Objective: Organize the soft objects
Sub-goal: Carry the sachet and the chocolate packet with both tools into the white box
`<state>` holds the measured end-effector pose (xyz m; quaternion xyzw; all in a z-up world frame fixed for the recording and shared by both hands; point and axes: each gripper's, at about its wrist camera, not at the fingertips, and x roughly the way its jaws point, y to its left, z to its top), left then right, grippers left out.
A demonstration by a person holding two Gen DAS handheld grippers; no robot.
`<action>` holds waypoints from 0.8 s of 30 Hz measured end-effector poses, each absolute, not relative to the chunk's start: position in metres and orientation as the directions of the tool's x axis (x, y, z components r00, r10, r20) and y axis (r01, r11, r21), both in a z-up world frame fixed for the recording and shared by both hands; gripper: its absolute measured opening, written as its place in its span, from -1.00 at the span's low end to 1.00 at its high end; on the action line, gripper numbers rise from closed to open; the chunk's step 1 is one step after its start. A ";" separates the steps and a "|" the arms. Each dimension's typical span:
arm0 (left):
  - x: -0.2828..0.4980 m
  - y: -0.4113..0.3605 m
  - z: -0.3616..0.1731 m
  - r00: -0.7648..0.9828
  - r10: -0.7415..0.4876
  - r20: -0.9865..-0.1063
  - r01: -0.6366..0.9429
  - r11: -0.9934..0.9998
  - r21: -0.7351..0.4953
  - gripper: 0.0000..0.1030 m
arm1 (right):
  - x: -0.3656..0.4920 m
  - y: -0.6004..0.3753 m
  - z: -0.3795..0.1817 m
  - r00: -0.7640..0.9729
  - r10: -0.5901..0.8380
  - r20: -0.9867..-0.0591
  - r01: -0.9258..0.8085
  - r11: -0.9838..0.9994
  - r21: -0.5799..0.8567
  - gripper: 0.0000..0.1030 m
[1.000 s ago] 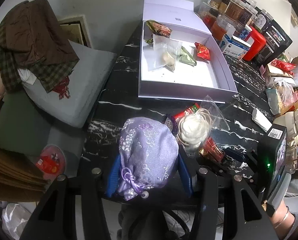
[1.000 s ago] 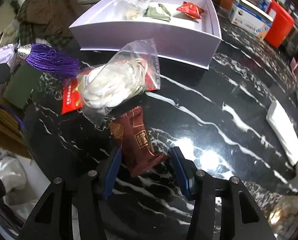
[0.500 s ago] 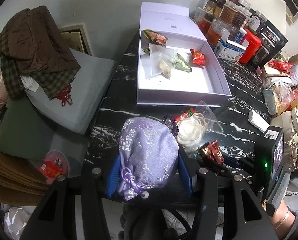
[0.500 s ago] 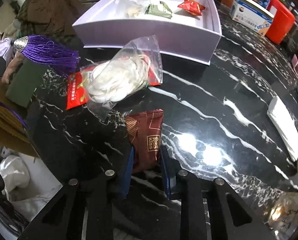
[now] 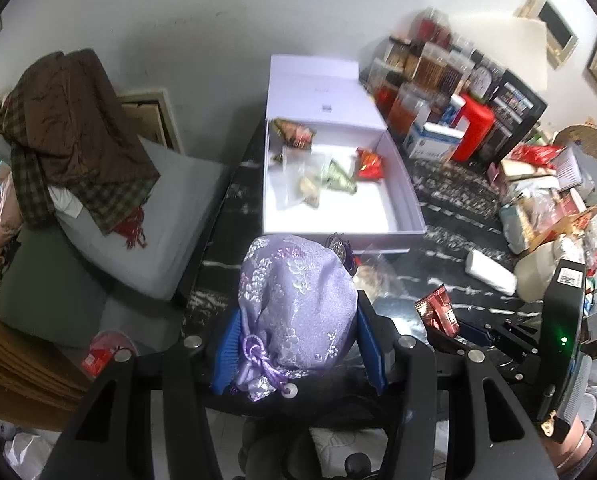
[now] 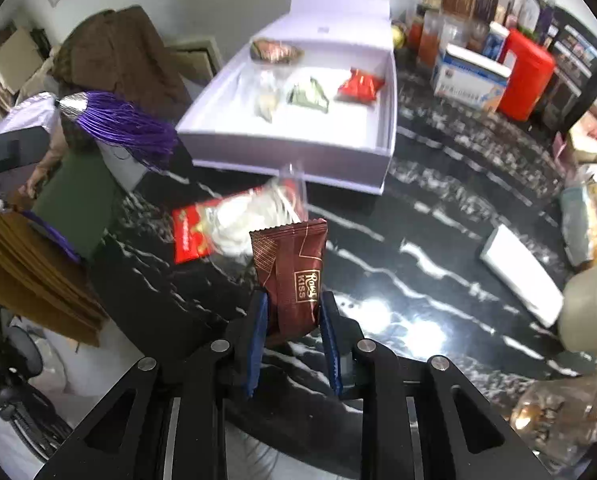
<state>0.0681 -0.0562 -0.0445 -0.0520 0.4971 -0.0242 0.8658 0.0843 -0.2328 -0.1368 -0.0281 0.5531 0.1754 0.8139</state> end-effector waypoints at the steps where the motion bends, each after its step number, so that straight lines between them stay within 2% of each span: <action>1: 0.067 -0.057 -0.040 0.514 -0.096 -0.852 -0.006 0.993 -0.115 -0.01 | 0.084 -0.235 -0.127 0.341 0.258 -0.904 -0.317 0.937 0.148 -0.50; 15: 0.061 -0.077 0.043 0.659 -0.138 -0.739 0.086 0.990 -0.109 -0.01 | 0.087 -0.253 -0.014 0.530 0.291 -0.796 -0.337 0.934 0.118 -0.50; 24: 0.090 -0.084 0.070 0.700 -0.152 -0.698 0.124 0.988 -0.090 -0.01 | 0.115 -0.246 0.028 0.589 0.321 -0.742 -0.367 0.924 0.108 -0.50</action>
